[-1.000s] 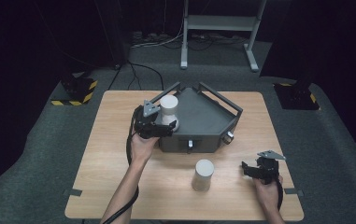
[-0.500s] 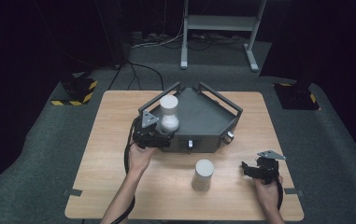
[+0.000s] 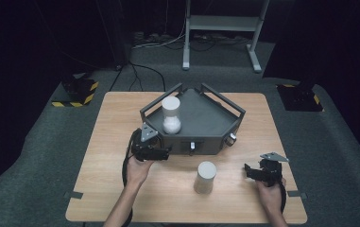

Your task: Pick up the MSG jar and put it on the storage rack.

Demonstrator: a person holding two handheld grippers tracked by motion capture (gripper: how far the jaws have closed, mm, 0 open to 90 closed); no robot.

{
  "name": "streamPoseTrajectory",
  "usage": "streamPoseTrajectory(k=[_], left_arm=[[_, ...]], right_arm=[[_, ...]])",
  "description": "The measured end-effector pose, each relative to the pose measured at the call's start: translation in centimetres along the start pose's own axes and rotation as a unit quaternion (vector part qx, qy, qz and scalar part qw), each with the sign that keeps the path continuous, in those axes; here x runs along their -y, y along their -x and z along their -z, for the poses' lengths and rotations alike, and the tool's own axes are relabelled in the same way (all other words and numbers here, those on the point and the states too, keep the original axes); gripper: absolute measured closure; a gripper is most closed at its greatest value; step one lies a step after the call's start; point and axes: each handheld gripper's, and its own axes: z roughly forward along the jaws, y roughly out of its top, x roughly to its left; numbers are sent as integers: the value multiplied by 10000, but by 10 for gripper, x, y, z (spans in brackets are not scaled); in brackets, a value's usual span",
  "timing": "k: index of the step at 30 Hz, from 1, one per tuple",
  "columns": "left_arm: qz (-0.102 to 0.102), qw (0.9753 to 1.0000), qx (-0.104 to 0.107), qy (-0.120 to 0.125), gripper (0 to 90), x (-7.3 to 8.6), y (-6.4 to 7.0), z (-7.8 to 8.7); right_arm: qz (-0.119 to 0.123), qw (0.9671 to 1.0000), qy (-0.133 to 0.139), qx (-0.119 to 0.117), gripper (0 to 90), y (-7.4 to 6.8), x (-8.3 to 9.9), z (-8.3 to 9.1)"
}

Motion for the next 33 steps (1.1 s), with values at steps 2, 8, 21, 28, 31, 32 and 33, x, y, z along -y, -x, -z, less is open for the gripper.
streamPoseTrajectory(k=[2,8,21,28,31,32,33], left_arm=[[18,10000,31,-31,66,6,1,-1],[11,9999,71,-131,66,16,3,-4],[2,9992,77,-403,66,34,8,-14],[42,9977,118,-665,67,46,12,-28],[59,9969,128,-768,67,49,12,-35],[59,9969,128,-768,67,49,12,-35],[69,9966,127,-815,67,50,13,-38]], right_arm=[[0,10000,0,0,118,0,0,0],[0,10000,0,0,118,0,0,0],[1,10000,0,1,117,0,0,0],[1,10000,0,1,118,0,0,0],[2,10000,0,1,118,0,0,0],[2,10000,0,1,118,0,0,0],[1,10000,0,1,117,0,0,0]])
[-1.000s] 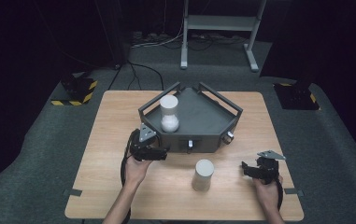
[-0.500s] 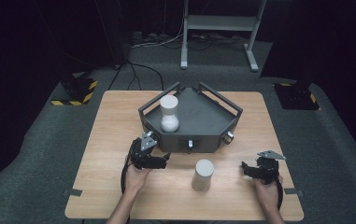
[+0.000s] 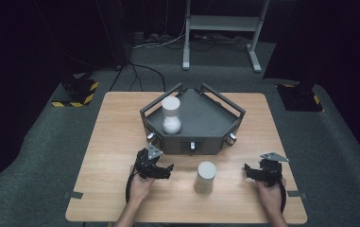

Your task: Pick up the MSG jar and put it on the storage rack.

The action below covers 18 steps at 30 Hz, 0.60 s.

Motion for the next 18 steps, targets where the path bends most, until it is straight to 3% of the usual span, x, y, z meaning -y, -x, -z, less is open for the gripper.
streamPoseTrajectory(k=[18], left_arm=[[-164,9990,-141,-381,67,1,10,-22]], right_arm=[[1,10000,0,0,118,0,0,0]])
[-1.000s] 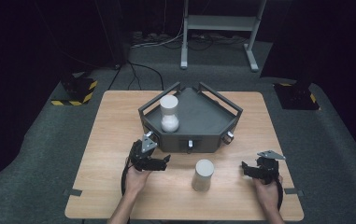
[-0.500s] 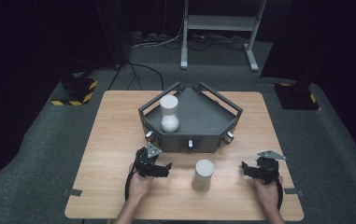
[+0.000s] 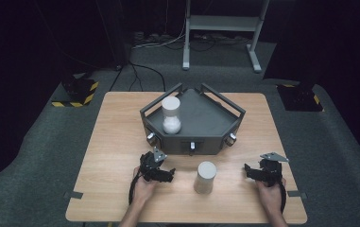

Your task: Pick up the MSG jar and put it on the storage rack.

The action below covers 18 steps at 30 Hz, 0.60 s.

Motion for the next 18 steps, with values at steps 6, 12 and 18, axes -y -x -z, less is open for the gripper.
streamPoseTrajectory(k=[6,12,18], left_arm=[[96,9999,64,59,57,4,-4,-3],[141,9998,88,113,49,7,-6,-3],[131,9998,80,119,49,7,-6,-3]], right_arm=[[0,10000,0,0,117,0,0,0],[0,10000,0,0,118,0,0,0],[2,10000,1,0,118,0,0,0]])
